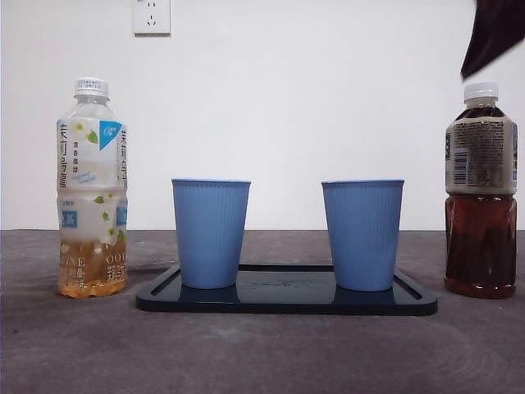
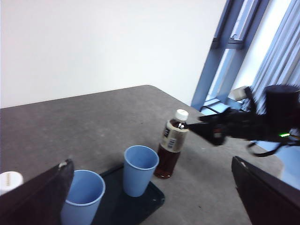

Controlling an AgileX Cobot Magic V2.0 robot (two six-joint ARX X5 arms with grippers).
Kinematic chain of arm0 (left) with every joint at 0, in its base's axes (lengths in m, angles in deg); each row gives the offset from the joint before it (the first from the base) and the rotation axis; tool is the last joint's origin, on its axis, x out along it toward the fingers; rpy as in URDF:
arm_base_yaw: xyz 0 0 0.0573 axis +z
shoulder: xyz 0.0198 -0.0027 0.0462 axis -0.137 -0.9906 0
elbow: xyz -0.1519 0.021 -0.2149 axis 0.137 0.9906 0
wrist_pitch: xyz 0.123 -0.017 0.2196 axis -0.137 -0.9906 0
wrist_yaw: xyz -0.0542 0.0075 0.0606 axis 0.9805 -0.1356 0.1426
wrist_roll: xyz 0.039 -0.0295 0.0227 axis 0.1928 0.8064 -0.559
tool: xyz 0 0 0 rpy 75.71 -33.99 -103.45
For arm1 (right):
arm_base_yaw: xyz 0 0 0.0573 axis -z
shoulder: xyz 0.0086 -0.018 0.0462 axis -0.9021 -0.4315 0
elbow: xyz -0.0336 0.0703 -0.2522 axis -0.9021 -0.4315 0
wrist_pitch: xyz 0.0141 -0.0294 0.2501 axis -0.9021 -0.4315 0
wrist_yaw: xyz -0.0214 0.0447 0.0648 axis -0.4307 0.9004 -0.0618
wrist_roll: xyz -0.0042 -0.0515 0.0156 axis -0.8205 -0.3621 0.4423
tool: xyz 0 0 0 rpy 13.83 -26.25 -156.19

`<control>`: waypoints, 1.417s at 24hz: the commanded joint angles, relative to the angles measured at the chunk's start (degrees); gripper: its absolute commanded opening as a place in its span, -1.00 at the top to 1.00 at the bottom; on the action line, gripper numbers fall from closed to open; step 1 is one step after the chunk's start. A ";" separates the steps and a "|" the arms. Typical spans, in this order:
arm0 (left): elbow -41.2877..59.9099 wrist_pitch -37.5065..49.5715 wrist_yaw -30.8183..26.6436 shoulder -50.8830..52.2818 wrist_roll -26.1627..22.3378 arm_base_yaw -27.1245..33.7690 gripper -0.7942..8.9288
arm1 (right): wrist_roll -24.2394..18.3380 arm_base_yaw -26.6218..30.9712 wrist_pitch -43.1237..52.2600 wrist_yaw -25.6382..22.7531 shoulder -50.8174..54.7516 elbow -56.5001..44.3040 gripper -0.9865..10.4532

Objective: Pour the drink into the cup

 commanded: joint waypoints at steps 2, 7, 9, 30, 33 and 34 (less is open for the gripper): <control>-1.20 -2.14 -3.10 -0.11 -3.61 -0.24 -0.38 | 0.68 -0.37 -15.47 3.23 3.63 7.56 0.03; -1.14 -6.60 -10.73 -0.28 -8.28 -0.24 -0.38 | 0.81 -0.37 -30.42 8.26 8.48 16.00 0.03; -0.66 -7.54 -13.77 -0.85 -9.22 -0.24 -0.38 | 1.01 -0.37 -34.40 10.08 10.56 18.45 0.03; 34.05 30.71 -23.32 -6.67 -1.11 -0.24 -0.38 | 2.05 -0.35 -44.06 13.29 17.92 25.77 0.03; 34.71 35.39 -23.32 -10.54 -1.62 -0.24 -0.38 | 2.05 -0.35 -44.19 13.31 17.92 25.77 0.03; 34.71 37.05 -23.32 -12.02 -1.73 -0.24 -0.38 | 2.05 -0.35 -44.24 13.29 17.92 25.77 0.03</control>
